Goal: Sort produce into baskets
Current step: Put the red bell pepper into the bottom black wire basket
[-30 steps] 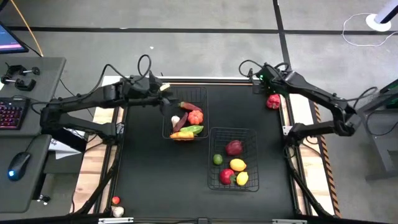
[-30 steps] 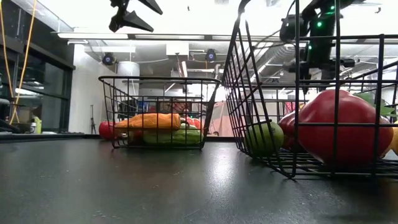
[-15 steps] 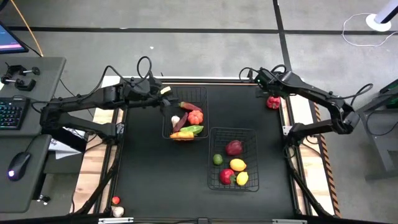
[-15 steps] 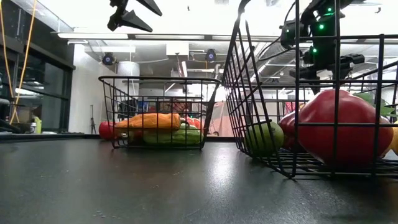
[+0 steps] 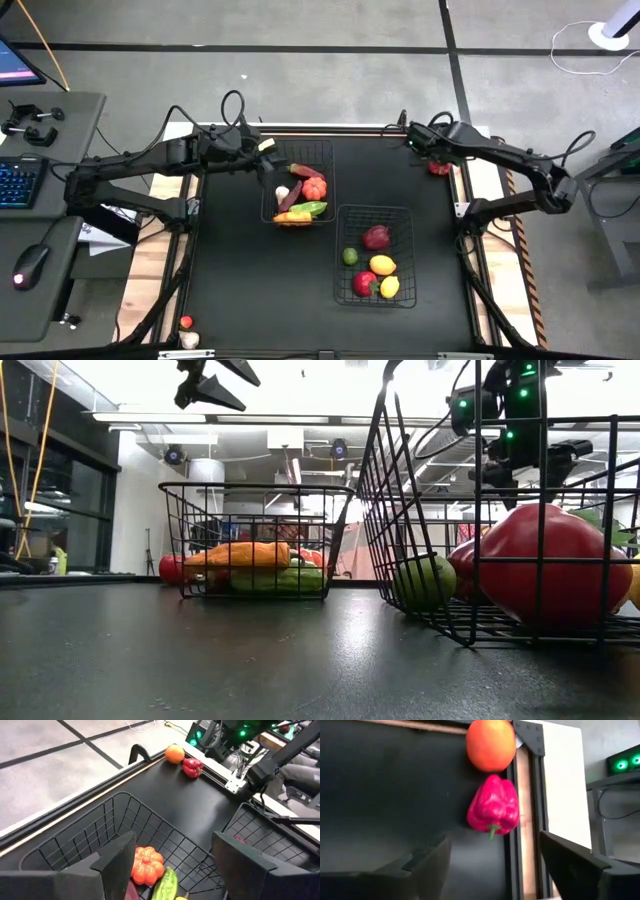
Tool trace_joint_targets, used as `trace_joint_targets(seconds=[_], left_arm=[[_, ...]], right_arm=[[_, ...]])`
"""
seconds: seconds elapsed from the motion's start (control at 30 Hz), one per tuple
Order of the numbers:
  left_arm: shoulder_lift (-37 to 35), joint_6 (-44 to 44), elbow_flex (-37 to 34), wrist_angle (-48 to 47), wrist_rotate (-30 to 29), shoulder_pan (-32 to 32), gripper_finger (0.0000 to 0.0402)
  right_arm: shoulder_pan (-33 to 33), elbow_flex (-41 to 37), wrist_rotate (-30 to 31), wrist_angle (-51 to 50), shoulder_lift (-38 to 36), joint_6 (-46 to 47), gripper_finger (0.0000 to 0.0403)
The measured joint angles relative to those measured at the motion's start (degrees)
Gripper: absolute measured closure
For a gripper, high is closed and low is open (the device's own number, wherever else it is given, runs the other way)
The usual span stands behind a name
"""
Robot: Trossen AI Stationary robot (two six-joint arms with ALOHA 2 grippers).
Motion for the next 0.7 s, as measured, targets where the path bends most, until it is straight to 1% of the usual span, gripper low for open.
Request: trace_joint_targets(seconds=[0.13, 0.2, 0.27, 0.3, 0.33, 0.4, 0.47, 0.6, 0.7], left_arm=[[0.0, 2.2, 0.0, 0.0, 0.4, 0.0, 0.0151], [0.0, 3.6, 0.0, 0.0, 1.2, 0.0, 0.0151], [0.0, 4.7, 0.0, 0.0, 1.9, 0.1, 0.0151], [0.0, 5.0, 0.0, -0.1, 2.1, 0.1, 0.0151], [0.0, 5.0, 0.0, -0.3, 2.1, 0.1, 0.0151], [0.0, 5.1, 0.0, -0.5, 2.1, 0.1, 0.0151], [0.0, 5.5, 0.0, -0.4, 2.1, 0.1, 0.0151], [0.0, 7.1, 0.0, -0.4, 2.1, 0.1, 0.0151], [0.0, 7.5, 0.0, -0.3, 2.1, 0.8, 0.0151]], right_arm=[[1.1, -1.8, -2.3, 0.1, 0.0, 3.9, 0.005], [0.9, -4.2, -2.8, 0.7, 0.0, 9.8, 0.0022], [0.9, -6.4, -3.1, 0.8, 0.0, 16.1, 0.0008], [1.0, -7.4, -4.9, 0.7, 0.0, 17.9, 0.0007], [1.2, -8.4, -8.0, 0.5, 0.0, 18.9, 0.0009], [2.0, -10.5, -14.0, 0.5, 0.0, 19.3, 0.0013], [2.9, -12.3, -18.0, 1.0, 0.0, 19.3, 0.0015], [4.0, -13.9, -19.2, 1.5, 0.0, 19.3, 0.0015], [3.8, -13.9, -16.8, 2.7, 0.0, 20.4, 0.0015]])
